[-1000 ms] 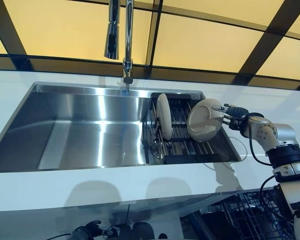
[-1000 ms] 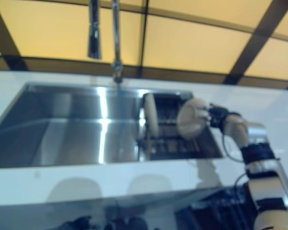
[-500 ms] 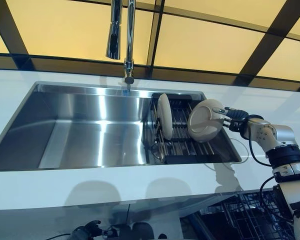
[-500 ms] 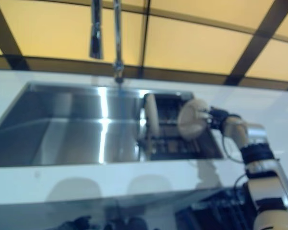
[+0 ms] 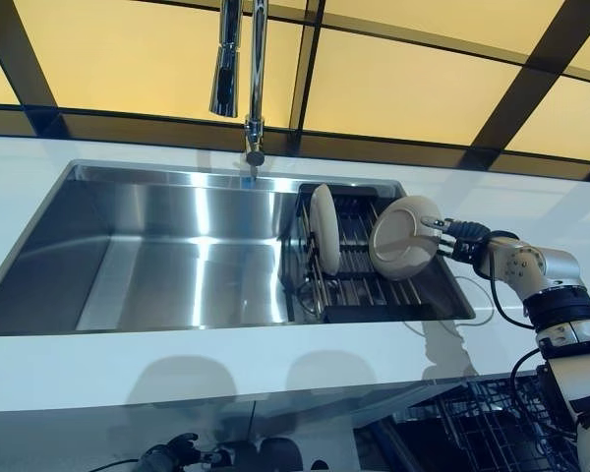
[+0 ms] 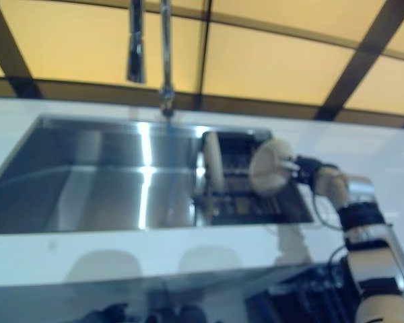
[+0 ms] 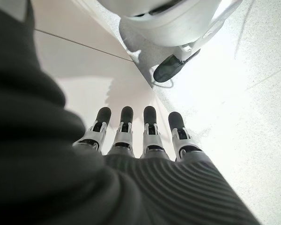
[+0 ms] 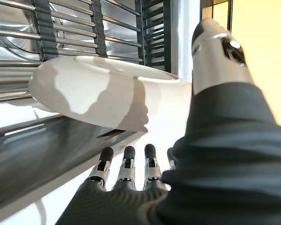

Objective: Take plates into dishwasher

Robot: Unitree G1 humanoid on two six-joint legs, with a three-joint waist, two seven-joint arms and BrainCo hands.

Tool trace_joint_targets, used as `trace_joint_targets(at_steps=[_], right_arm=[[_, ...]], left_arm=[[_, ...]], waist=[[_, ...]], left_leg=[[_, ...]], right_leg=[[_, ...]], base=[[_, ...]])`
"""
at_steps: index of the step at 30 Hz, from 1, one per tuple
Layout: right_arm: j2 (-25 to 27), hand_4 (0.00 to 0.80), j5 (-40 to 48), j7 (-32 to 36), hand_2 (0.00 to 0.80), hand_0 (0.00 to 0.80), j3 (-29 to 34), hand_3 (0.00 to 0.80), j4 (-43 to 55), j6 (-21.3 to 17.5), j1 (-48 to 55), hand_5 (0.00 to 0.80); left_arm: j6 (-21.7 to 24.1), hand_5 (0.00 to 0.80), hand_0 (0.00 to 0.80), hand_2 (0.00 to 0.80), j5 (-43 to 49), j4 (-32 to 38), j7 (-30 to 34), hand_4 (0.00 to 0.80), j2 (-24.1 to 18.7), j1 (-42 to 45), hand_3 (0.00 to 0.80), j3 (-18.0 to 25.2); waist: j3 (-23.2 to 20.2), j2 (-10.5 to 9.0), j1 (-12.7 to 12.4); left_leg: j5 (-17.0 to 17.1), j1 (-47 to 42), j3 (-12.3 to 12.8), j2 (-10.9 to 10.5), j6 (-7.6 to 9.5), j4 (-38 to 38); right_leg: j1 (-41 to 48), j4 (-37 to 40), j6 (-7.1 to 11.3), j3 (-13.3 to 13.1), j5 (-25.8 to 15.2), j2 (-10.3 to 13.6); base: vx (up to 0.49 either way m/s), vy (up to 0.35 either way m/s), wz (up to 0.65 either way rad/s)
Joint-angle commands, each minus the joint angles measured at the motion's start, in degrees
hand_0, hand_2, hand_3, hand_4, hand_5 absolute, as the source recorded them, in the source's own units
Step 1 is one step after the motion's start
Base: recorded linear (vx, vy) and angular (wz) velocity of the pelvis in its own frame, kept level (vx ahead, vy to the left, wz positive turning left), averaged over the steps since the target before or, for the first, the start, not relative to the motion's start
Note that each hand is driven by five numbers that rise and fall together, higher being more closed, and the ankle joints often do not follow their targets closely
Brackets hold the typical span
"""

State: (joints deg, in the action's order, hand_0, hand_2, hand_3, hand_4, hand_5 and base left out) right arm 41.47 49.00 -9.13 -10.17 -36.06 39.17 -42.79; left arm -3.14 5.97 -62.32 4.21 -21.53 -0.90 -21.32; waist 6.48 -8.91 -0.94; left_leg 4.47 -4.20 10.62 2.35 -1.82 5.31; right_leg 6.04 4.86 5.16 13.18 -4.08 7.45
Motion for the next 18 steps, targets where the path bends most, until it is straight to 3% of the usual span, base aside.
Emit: trace_joint_targets(at_steps=[1, 18], right_arm=[[3.3, 0.000, 1.2, -0.1, 0.000, 0.000, -1.2, 0.000, -2.6, -0.7, -7.8, 0.000], [2.9, 0.000, 0.8, 0.0, 0.000, 0.000, -1.3, 0.000, -4.5, 0.0, -7.9, 0.000]], left_arm=[[0.4, 0.000, 0.000, 0.000, 0.5, 0.0, 0.0, 0.000, -0.7, -3.5, 0.000, -4.7], [0.5, 0.000, 0.000, 0.000, 0.4, -0.1, -0.1, 0.000, -0.7, -3.7, 0.000, -5.0]], waist=[[0.2, 2.26, -2.9], [0.4, 2.32, -3.1]], left_leg=[[-5.2, -1.9, 0.7, -0.2, 1.01, -0.3], [-5.2, -1.8, 0.6, -0.1, 1.05, -0.3]], right_leg=[[-2.1, -4.0, 4.47, 0.8, -1.0, 2.1], [-2.2, -4.1, 4.54, 0.8, -1.1, 2.2]], base=[[0.000, 0.000, 0.00], [0.000, 0.000, 0.00]])
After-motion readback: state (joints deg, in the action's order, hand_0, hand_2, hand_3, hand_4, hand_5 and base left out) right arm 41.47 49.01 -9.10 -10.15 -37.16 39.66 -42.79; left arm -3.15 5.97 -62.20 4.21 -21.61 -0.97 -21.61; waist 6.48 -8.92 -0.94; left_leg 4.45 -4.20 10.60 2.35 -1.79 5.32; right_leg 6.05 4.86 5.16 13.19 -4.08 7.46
